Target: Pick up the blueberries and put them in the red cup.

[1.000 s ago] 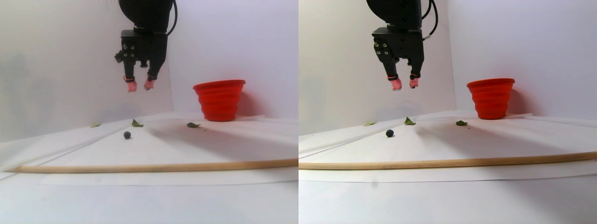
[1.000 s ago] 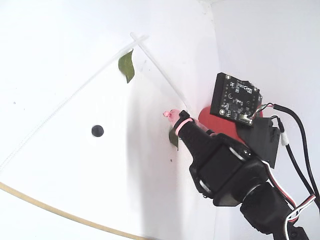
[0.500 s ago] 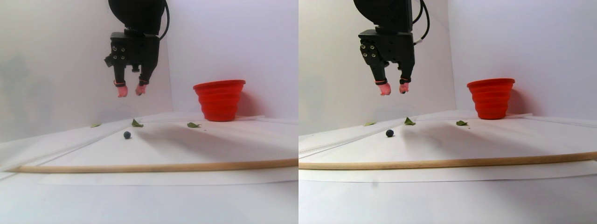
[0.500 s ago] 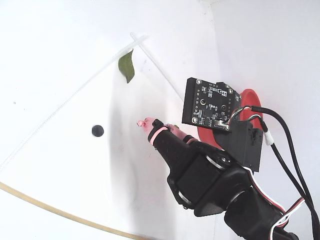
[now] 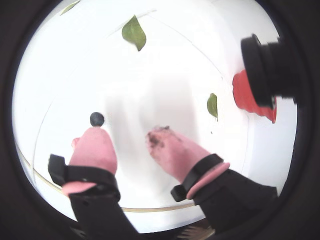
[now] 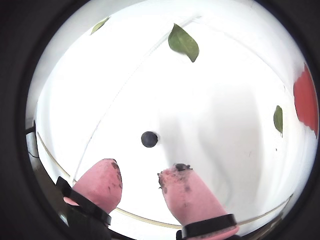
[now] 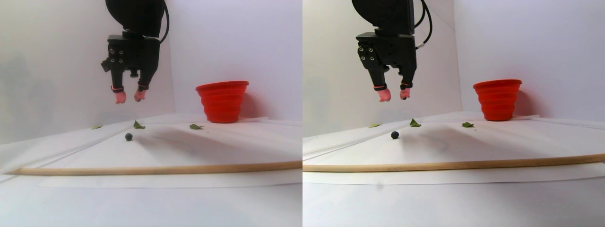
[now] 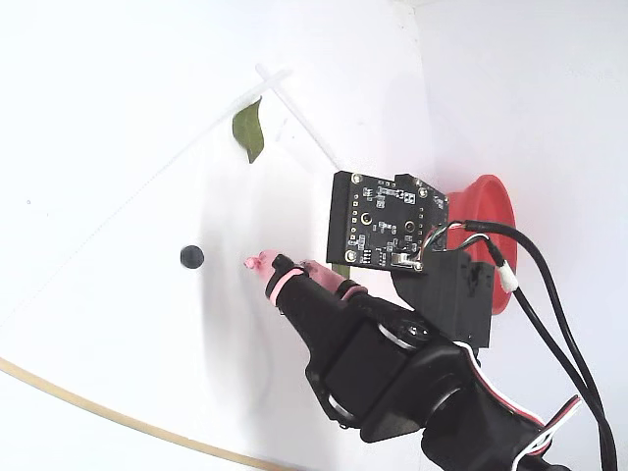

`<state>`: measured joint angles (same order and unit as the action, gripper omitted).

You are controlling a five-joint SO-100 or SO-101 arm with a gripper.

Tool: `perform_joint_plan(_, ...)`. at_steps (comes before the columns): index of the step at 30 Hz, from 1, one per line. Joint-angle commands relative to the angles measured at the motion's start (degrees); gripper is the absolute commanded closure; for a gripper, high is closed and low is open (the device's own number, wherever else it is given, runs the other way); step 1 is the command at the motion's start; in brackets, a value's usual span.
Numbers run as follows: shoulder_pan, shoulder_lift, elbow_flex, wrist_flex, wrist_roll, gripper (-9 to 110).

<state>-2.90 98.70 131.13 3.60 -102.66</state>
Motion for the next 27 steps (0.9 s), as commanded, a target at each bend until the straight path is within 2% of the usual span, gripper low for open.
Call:
perform_joint_plan(1,-0.97,3.34,-0.18,0.09,-1.05,86)
perform_joint_plan(27,-0.62,-7.29,-1.23,-5.62,-2.64,86)
